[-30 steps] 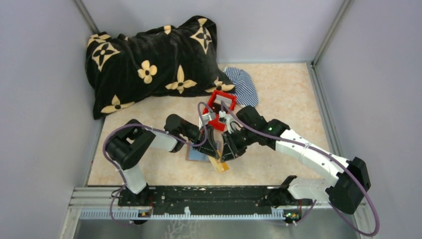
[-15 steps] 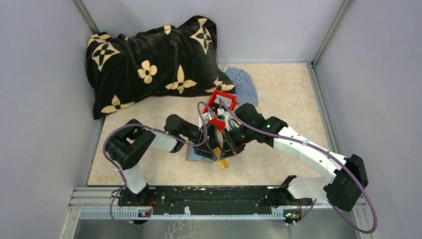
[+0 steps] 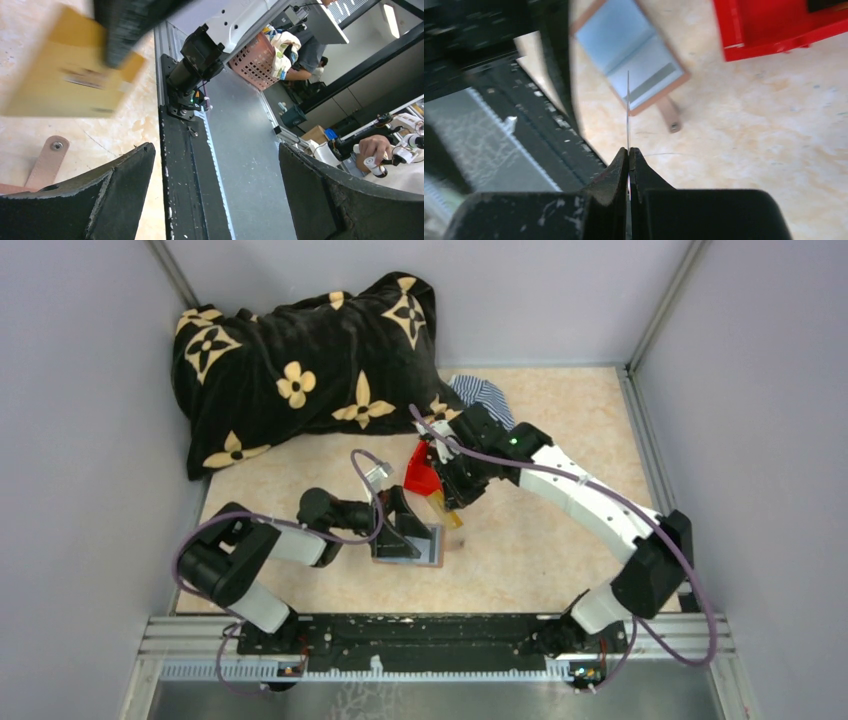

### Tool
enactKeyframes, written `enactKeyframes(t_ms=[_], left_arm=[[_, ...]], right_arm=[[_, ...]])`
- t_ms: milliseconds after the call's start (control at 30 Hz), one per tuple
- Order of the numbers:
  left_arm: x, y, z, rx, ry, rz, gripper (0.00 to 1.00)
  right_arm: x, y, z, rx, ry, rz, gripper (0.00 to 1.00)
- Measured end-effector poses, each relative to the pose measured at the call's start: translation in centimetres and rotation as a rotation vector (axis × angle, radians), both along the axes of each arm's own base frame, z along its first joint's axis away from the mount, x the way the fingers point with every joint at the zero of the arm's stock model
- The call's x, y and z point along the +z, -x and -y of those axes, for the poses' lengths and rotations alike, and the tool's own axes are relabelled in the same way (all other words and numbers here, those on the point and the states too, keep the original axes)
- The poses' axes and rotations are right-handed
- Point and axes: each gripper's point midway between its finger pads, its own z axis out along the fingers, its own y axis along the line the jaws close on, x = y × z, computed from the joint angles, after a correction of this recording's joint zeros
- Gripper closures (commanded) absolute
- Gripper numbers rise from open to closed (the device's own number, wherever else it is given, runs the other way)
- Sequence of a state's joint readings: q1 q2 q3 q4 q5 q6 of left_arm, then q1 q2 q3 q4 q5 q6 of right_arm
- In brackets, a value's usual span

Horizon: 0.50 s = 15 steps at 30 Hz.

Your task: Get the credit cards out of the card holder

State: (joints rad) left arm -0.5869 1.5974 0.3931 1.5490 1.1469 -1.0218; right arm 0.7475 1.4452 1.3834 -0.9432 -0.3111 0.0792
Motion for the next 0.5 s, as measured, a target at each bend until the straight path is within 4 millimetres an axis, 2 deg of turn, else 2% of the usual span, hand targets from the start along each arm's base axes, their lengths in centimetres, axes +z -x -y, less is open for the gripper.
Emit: enactKeyframes(t_ms=[233,333,500], left_arm=[[0.3,1.6,-1.3,0.043,0.025,0.049,0.01],[0.4,2.0,-1.7,0.062,0.034,0.066,0.01],[0.2,2.4,-2.1,0.08,0.041,0.079,0.01]], right_arm=[[-2.8,-6.7,0.6,-0.009,0.166,0.048,1.0],[-3.2,-9.4,0.0,-0.015,0.185,0.072,1.0],[-2.8,-13.0,-2.3,-0.001,0.185,0.117,1.0]])
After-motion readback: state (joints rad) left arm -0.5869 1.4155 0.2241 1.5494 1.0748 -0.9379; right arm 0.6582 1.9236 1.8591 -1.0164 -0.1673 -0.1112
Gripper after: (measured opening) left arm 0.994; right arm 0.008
